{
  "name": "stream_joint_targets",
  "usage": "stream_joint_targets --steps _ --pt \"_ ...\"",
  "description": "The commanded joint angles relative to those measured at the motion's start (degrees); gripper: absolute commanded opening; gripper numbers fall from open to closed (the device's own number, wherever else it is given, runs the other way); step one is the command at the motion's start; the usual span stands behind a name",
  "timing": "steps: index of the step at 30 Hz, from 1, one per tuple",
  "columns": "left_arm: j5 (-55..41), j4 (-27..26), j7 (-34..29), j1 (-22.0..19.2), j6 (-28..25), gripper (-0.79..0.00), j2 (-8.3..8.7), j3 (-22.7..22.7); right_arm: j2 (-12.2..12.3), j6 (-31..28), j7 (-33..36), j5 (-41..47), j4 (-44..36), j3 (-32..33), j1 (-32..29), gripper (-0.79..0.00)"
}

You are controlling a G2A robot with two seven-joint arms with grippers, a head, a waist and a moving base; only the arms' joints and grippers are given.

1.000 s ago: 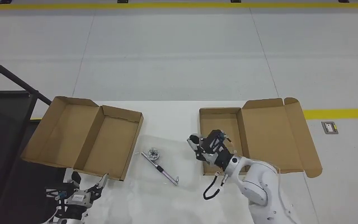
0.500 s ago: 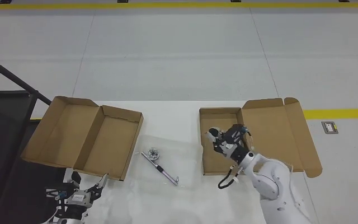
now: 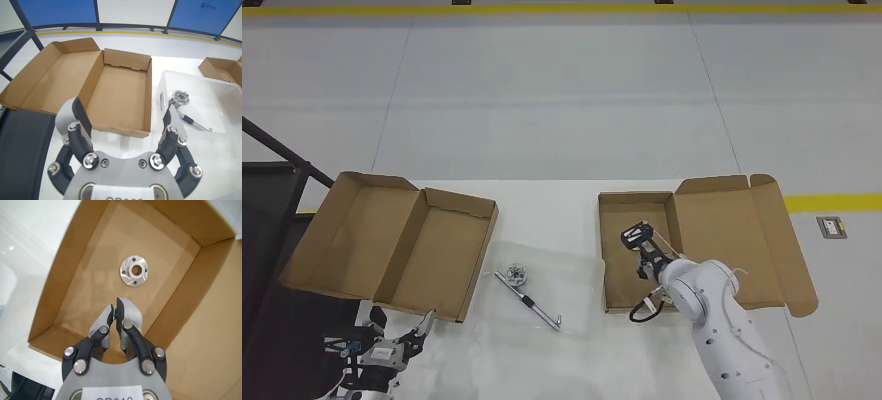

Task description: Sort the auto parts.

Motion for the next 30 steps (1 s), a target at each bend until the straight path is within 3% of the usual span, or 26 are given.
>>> stream_joint_targets --steps 1,9,11,16,21,27,30 --pt "0.00 0.00 0.00 0.00 0.00 0.000 0.00 0.00 -0.05 -0.65 -0.21 1.23 3.13 -0.10 1.48 -0.785" --pt "0.00 0.00 0.00 0.00 0.00 0.000 0.00 0.00 -0.32 1.41 0.06 1.65 10.29 -1.72 5.14 -0.785" --pt "0.00 0.00 0.00 0.00 0.00 0.000 0.00 0.00 -0.32 1.51 -0.21 1.89 10.78 -1.93 5.23 -0.686" --pt "0.00 0.00 0.00 0.00 0.00 0.000 0.00 0.00 -0.16 1.98 -0.73 2.00 10.75 -1.94 5.04 -0.680" --pt "0.00 0.00 0.00 0.00 0.00 0.000 0.00 0.00 0.10 2.28 -0.36 1.43 8.58 -2.03 3.89 -0.628" --pt "0.00 0.00 0.00 0.00 0.00 0.000 0.00 0.00 0.52 1.71 -1.36 1.17 3.44 -1.73 1.68 -0.650" --pt "0.00 0.00 0.00 0.00 0.00 0.000 0.00 0.00 0.83 -1.65 -3.25 1.34 -2.57 -2.18 -0.68 -0.640"
